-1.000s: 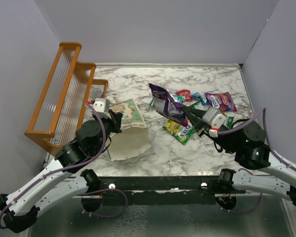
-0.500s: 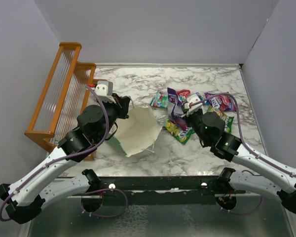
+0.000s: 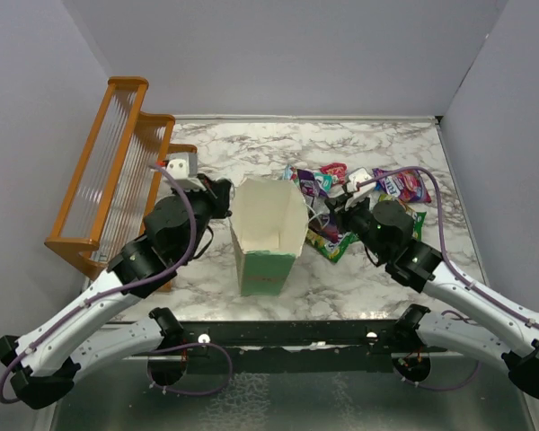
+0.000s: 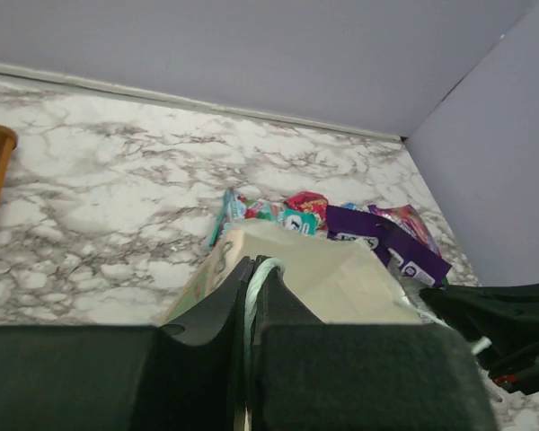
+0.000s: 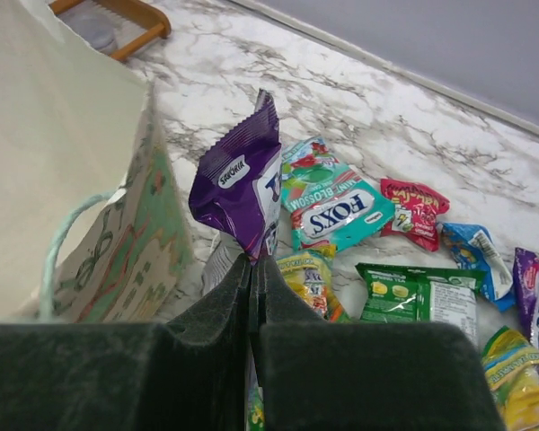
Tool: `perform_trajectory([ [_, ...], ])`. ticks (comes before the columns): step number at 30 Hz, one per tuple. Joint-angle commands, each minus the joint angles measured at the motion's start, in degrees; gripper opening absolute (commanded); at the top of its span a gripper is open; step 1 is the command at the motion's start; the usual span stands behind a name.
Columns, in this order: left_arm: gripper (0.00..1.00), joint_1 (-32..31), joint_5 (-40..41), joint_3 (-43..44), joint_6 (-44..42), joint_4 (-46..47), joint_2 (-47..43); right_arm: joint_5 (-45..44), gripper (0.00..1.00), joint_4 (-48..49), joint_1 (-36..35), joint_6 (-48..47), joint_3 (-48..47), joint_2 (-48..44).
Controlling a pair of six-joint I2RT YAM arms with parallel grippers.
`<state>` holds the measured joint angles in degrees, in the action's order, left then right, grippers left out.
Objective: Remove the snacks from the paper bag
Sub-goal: Adjust the paper bag at the center of the board.
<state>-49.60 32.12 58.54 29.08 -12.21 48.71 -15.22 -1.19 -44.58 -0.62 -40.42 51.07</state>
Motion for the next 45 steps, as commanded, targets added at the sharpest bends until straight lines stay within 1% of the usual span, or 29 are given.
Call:
perform_trajectory([
  [1,0.0,0.1,7.0,-4.5,0.9,-2.6,-8.7,5.0,0.01,1.2,0.1,2.5,0.5,-0.8],
  [5,0.0,0.1,8.3,-6.8,3.6,-8.0,-13.3,8.5,0.01,2.2,0.1,5.0,0.5,0.7],
  [9,0.0,0.1,7.8,-8.2,4.1,-8.9,-16.7,13.1,0.01,3.2,0.1,9.1,-0.4,4.4],
  [13,0.0,0.1,10.1,-7.8,2.6,-9.9,-18.7,14.4,0.01,3.3,0.1,13.5,-2.0,9.2],
  [19,0.0,0.1,11.6,-7.8,2.0,-12.5,-20.1,18.4,0.01,10.3,0.2,20.8,-1.9,14.7],
  [20,0.02,0.1,12.0,-7.9,2.2,-12.9,-20.3,18.8,0.01,11.7,0.2,22.5,-1.8,15.9],
  [23,0.16,0.1,12.2,-8.0,2.2,-13.2,-21.2,20.8,0.01,14.1,0.3,26.0,-3.0,20.1],
  [24,0.19,0.1,12.1,-8.0,2.2,-13.2,-21.5,21.2,0.01,14.7,0.4,27.3,-3.5,21.5],
  [27,0.32,0.1,11.8,-7.4,1.6,-13.4,-22.1,21.1,0.01,16.4,1.1,30.6,-3.9,24.7],
  [29,0.42,0.1,11.2,-6.5,0.9,-13.5,-22.3,20.4,0.01,16.7,2.8,32.7,-3.6,26.6],
  [30,0.45,0.1,10.7,-5.9,0.5,-13.5,-22.2,20.9,0.01,16.9,4.2,33.2,-3.1,27.8],
  [31,0.49,0.1,10.2,-5.5,0.0,-13.5,-22.1,22.4,0.01,18.0,5.7,33.3,-2.4,28.6],
  [33,0.59,0.1,8.7,-3.9,-0.8,-13.5,-21.8,25.3,0.02,19.7,8.8,32.7,-1.1,30.4],
  [34,0.62,0.1,8.0,-3.2,-1.4,-13.5,-21.4,27.3,0.08,20.0,10.3,31.6,-0.8,31.4],
  [36,0.66,0.1,6.2,-1.6,-2.6,-13.5,-20.5,31.3,0.25,19.8,13.7,28.5,-1.7,33.1],
  [38,0.76,0.1,4.7,0.5,-3.8,-14.0,-19.0,33.8,0.43,17.6,16.9,24.8,-3.8,34.6],
  [39,0.82,0.1,4.0,1.7,-4.3,-14.3,-18.1,34.5,0.52,14.9,18.2,22.8,-5.8,35.2],
  [40,0.88,0.1,3.3,2.9,-5.0,-14.7,-17.3,34.3,0.6,11.0,19.3,20.7,-8.3,35.5],
  [41,0.93,0.1,2.6,4.4,-5.6,-15.3,-16.3,33.0,0.65,6.6,19.8,18.4,-10.8,35.1],
  [43,0.99,0.1,1.6,6.8,-7.0,-16.5,-14.6,28.9,0.74,0.0,20.0,15.0,-13.5,32.2],
  [44,0.99,0.1,1.3,7.6,-7.6,-16.9,-13.7,26.9,0.82,-2.2,19.9,14.9,-14.0,29.8],
  [45,0.99,0.1,1.2,8.3,-8.1,-17.1,-13.0,25.0,0.97,-4.0,20.0,15.7,-14.3,27.5],
])
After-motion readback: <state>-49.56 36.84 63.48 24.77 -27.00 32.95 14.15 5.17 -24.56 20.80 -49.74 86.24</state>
